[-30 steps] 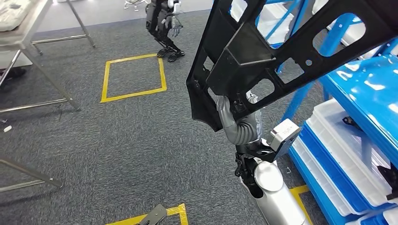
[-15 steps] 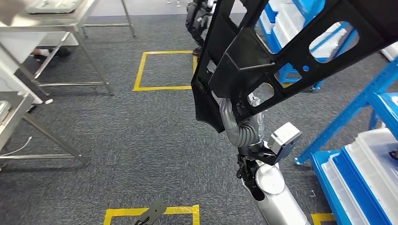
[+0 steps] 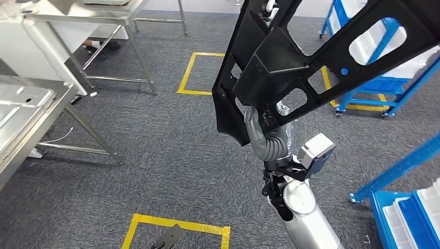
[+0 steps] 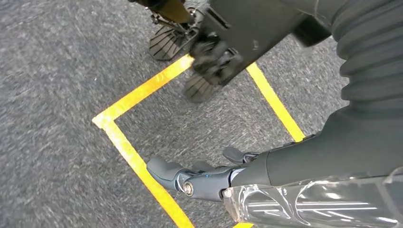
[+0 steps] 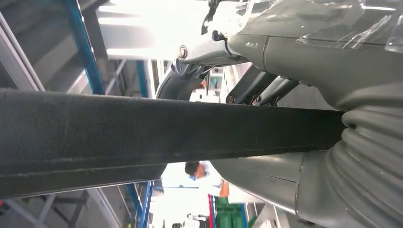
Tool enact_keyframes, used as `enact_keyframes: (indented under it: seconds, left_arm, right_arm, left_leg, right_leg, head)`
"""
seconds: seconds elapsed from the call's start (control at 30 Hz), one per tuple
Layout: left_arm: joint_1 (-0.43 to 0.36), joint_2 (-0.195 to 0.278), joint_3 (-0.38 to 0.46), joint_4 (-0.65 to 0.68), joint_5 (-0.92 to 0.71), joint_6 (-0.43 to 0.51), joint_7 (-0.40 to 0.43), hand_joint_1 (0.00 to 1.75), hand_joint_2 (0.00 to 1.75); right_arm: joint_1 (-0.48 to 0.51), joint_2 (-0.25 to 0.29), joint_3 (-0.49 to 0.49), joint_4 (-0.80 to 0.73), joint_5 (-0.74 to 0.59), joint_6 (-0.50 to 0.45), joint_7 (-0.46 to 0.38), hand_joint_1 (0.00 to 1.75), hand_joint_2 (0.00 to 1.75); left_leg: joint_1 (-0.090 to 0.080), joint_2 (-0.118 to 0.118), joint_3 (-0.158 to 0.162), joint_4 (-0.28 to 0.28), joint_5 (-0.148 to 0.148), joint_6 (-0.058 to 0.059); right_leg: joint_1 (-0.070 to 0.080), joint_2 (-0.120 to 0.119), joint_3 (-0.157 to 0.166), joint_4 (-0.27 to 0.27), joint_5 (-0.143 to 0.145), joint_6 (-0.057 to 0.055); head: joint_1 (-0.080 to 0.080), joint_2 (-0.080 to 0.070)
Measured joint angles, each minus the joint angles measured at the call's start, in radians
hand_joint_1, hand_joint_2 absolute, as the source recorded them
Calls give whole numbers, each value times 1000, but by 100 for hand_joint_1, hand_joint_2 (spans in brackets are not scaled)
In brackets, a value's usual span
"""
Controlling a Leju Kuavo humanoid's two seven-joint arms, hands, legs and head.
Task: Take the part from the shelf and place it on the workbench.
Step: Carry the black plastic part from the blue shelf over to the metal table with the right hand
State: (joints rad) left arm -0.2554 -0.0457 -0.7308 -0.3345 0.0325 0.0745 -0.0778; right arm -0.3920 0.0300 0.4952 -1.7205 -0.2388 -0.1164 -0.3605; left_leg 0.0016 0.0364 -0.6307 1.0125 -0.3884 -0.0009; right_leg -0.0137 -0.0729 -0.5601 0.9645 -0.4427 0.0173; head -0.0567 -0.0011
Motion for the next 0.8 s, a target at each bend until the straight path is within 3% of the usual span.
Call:
enact_keyframes:
  seconds: [0.07, 0.13, 0.2, 0.27, 0.3, 0.33, 0.37, 0.4, 0.43, 0.5, 0.57, 0.63, 0.7, 0.73, 0.8]
  left_arm:
    - [-2, 1, 0, 0, 0, -3, 0, 0, 175]
    - [0, 2, 0, 0, 0, -6, 2, 0, 175]
    - [1, 5, 1, 1, 0, -9, 3, 0, 175]
    - [-1, 5, 1, 1, 0, -12, 3, 0, 175]
    - [-2, 5, 1, 1, 0, -14, 3, 0, 175]
    - [-1, 5, 1, 1, 0, -15, 3, 0, 175]
    - [-1, 5, 1, 1, 0, -15, 3, 0, 175]
    - [0, 5, 1, 1, 0, -16, 3, 0, 175]
    - [1, 5, 1, 1, 0, -16, 3, 0, 175]
    - [-1, 5, 1, 1, 0, -16, 3, 0, 175]
    - [-1, 5, 1, 1, 1, -18, 4, 0, 175]
    - [2, 6, 1, 1, 4, -22, 5, 0, 175]
    - [6, 7, 1, 2, 9, -25, 6, 0, 175]
    - [7, 7, 1, 2, 12, -27, 8, 0, 175]
    - [6, 7, 1, 2, 14, -31, 10, 0, 175]
  right_arm:
    - [0, 0, 0, 0, 0, 0, 0, 175, 175]
    - [-1, 0, 1, 0, 0, 0, 0, 175, 175]
    - [-3, 0, 1, 0, 0, 0, 0, 175, 175]
    - [-2, -2, 1, 0, 0, 0, 0, 175, 175]
    - [0, -3, 1, 0, 0, 0, 0, 175, 175]
    - [1, -4, 1, 0, 0, 0, 0, 175, 175]
    - [3, -4, 1, 0, 0, 0, 1, 175, 175]
    - [4, -4, 1, 0, 0, 0, 1, 175, 175]
    - [4, -4, 1, 0, 0, 0, 1, 175, 175]
    - [3, -5, 1, 0, 0, 0, 1, 175, 175]
    - [2, -5, 1, 0, 0, 0, 1, 175, 175]
    - [0, -5, 1, 0, -1, 0, 1, 175, 175]
    - [-4, -4, 1, 0, -2, 0, 1, 175, 175]
    - [-5, -3, 1, 0, -3, 0, 1, 175, 175]
    - [-5, -3, 1, 1, -3, 0, 1, 175, 175]
  left_leg:
    - [-11, 17, 33, -63, 14, 11]
    - [-12, -3, 33, -67, 18, 22]
    - [-6, -24, 39, -75, 23, 35]
    - [-2, -45, 44, -79, 24, 44]
    - [-1, -56, 45, -79, 24, 46]
    - [-1, -69, 45, -79, 24, 47]
    - [-1, -82, 46, -78, 23, 47]
    - [1, -96, 46, -77, 23, 46]
    - [3, -111, 47, -75, 21, 43]
    - [7, -139, 43, -63, 14, 33]
    - [8, -162, 34, -55, 10, 20]
    - [12, -181, 27, -56, 13, 11]
    - [12, -152, 11, -30, -2, 3]
    - [11, -122, -10, 14, -25, 0]
    - [10, -67, -80, 159, -88, -6]
  right_leg:
    - [3, -18, 4, 0, -5, 8]
    - [3, -29, 7, -2, -10, 18]
    - [0, 1, -3, 32, -35, 26]
    - [-3, 51, -57, 151, -95, 29]
    - [-3, 63, -96, 227, -125, 30]
    - [-3, 69, -130, 285, -141, 32]
    - [-4, 70, -147, 308, -138, 33]
    - [-6, 72, -145, 289, -114, 35]
    - [-9, 78, -121, 230, -75, 36]
    - [-19, 122, -59, 86, -9, 40]
    - [-23, 153, -29, 21, 8, 38]
    - [-19, 135, -28, 19, 8, 26]
    - [-18, 111, -25, 17, 9, 13]
    - [-17, 97, -23, 15, 9, 7]
    - [-12, 71, -21, 15, 6, -2]
  head:
    - [1, 0]
    - [1, 0]
    - [2, 0]
    - [2, 0]
    - [2, 0]
    - [2, 0]
    - [2, 0]
    - [2, 0]
    - [2, 0]
    - [3, 0]
    - [3, 0]
    - [3, 0]
    - [1, 0]
    - [-1, 0]
    - [-4, 0]
